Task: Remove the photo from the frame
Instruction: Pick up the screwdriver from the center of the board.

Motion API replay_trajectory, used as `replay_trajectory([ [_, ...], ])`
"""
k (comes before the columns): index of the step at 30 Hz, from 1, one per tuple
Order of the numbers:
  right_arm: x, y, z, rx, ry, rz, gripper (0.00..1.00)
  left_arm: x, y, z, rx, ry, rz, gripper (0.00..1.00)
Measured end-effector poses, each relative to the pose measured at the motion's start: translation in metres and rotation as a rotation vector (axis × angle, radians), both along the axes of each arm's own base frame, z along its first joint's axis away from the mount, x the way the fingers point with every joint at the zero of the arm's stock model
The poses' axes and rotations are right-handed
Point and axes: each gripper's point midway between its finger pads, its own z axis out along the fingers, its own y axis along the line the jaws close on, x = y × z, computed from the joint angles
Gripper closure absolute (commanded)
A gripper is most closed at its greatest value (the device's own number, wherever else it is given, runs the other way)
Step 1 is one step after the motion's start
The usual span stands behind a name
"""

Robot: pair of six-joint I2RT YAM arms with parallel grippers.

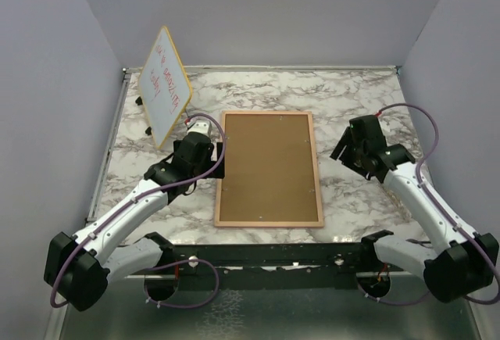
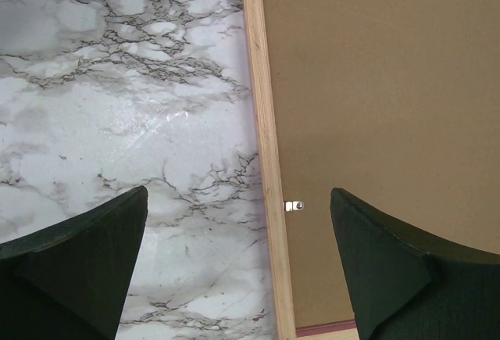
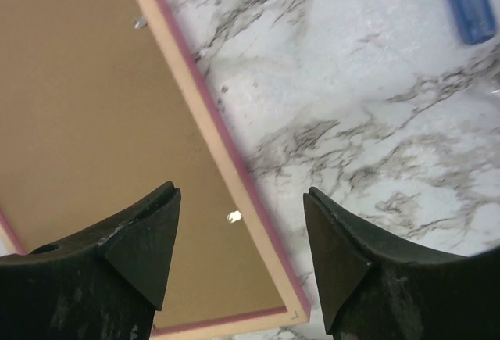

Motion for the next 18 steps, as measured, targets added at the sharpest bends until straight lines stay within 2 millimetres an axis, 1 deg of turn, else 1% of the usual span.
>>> replay_trajectory([
  [2,0.011,-0.013,-0.005,-0.017,0.027,-0.044,0.31,0.001,-0.001,0.0,-0.001,-0.002,0.0,0.01],
  [4,0.023,-0.031,-0.01,-0.026,0.049,-0.098,0.32,0.002,-0.002,-0.002,-0.001,0.002,0.0,0.01],
  [6,0.03,-0.051,-0.017,-0.031,0.073,-0.148,0.32,0.003,-0.003,-0.007,0.007,0.015,0.001,0.01],
  [9,0.035,-0.078,-0.025,-0.024,0.098,-0.209,0.31,0.004,-0.003,-0.012,0.018,0.03,0.001,0.01],
  [11,0.038,-0.097,-0.032,-0.009,0.105,-0.252,0.33,0.004,-0.003,-0.013,0.019,0.032,0.001,0.01],
  [14,0.041,-0.123,-0.049,0.008,0.142,-0.31,0.34,0.004,-0.003,-0.012,0.018,0.03,0.001,0.01],
  [16,0.041,-0.135,-0.063,0.012,0.176,-0.33,0.34,0.004,-0.003,-0.012,0.018,0.03,0.001,0.01],
  [18,0.042,-0.138,-0.076,0.015,0.209,-0.319,0.35,0.004,-0.003,-0.014,0.021,0.034,0.001,0.01],
])
